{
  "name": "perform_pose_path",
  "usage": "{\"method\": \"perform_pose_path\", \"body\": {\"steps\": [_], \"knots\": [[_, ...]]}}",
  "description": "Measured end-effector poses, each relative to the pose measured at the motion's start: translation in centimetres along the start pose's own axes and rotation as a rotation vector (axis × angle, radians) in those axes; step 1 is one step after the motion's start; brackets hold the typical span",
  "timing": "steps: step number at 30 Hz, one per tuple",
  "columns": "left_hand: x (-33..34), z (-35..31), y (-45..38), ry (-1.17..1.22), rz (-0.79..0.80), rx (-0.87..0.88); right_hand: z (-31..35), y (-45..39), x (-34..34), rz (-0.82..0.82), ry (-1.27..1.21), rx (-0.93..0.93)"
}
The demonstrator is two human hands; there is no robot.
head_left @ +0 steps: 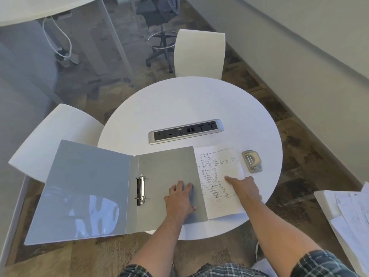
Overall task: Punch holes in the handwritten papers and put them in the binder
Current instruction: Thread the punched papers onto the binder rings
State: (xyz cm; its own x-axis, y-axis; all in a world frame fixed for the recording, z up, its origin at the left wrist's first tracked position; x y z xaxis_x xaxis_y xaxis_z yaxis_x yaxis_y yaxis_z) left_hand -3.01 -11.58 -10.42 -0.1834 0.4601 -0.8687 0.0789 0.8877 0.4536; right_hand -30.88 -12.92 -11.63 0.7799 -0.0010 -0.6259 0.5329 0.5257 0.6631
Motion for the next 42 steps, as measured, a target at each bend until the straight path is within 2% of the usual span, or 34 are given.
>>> {"method": "perform_pose_path", "body": {"steps": [2, 5, 9, 14, 16, 19, 22, 23, 26, 28, 31, 33, 37, 40, 42], "knots": [[0.0, 0.0, 0.0, -0.004, 0.003, -0.001, -1.1, -1.8, 1.3, 0.11, -0.155, 0.003], [-0.1, 0.0, 0.0, -0.002, 0.008, 0.0, -0.2, -1.1, 0.5, 0.172, -0.313, -0.073], [-0.1, 0.0, 0.0, 0.015, 0.012, -0.002, 3.6, 1.4, -1.7, 0.238, -0.327, -0.276], [0.3, 0.0, -0.3, 0.016, 0.024, 0.015, 8.4, 3.4, -4.8, 0.18, -0.151, -0.52], [0.2, -0.1, -0.3, -0.009, 0.029, 0.013, 9.7, 4.5, -7.1, 0.149, -0.245, -0.578], [-0.6, -0.4, -0.1, 0.028, 0.067, 0.001, 10.5, 5.6, -9.9, 0.18, -0.515, -0.591], [-1.1, -0.5, -1.4, 0.356, 0.145, -0.039, 11.0, 6.2, -10.3, 0.305, -0.727, -0.586], [-1.9, -0.2, -1.6, 0.561, 0.123, -0.054, 11.0, 6.2, -9.7, 0.345, -0.756, -0.57], [-5.0, 1.2, -0.6, 1.517, -0.003, -0.204, 10.6, 6.5, -7.1, 0.404, -0.737, -0.538], [-8.7, 1.0, 1.1, 1.806, -0.019, -0.103, 10.4, 7.2, -4.6, 0.446, -0.693, -0.523], [-13.1, 2.4, 3.5, 1.684, -0.103, 0.062, 10.7, 9.1, -0.3, 0.55, -0.638, -0.513], [-14.1, 4.5, 4.1, 1.487, -0.211, 0.042, 10.9, 10.4, 2.2, 0.604, -0.598, -0.517], [-15.2, 7.4, 5.9, 1.255, -0.378, -0.028, 10.7, 11.2, 6.5, 0.504, -0.342, -0.51], [-16.3, 8.2, 7.2, 1.002, -0.441, -0.092, 11.5, 12.6, 8.3, 0.334, -0.098, -0.64], [-17.0, 8.1, 7.7, 0.776, -0.461, -0.129, 12.6, 14.9, 9.1, 0.395, -0.128, -0.742]]}}
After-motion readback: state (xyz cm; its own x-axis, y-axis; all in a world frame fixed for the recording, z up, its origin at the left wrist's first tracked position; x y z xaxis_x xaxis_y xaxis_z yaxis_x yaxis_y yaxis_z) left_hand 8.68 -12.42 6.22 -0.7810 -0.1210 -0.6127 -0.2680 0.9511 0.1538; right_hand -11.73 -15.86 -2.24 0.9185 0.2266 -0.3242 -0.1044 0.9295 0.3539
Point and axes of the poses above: each hand's wrist, its own y-axis away from the middle knuckle, its own x-axis out of the palm, z = x × y, the point moved 9 cm from there along -y, towards the middle knuckle, and after that the axes turned 3 degrees about x, right-handed, at the moved point
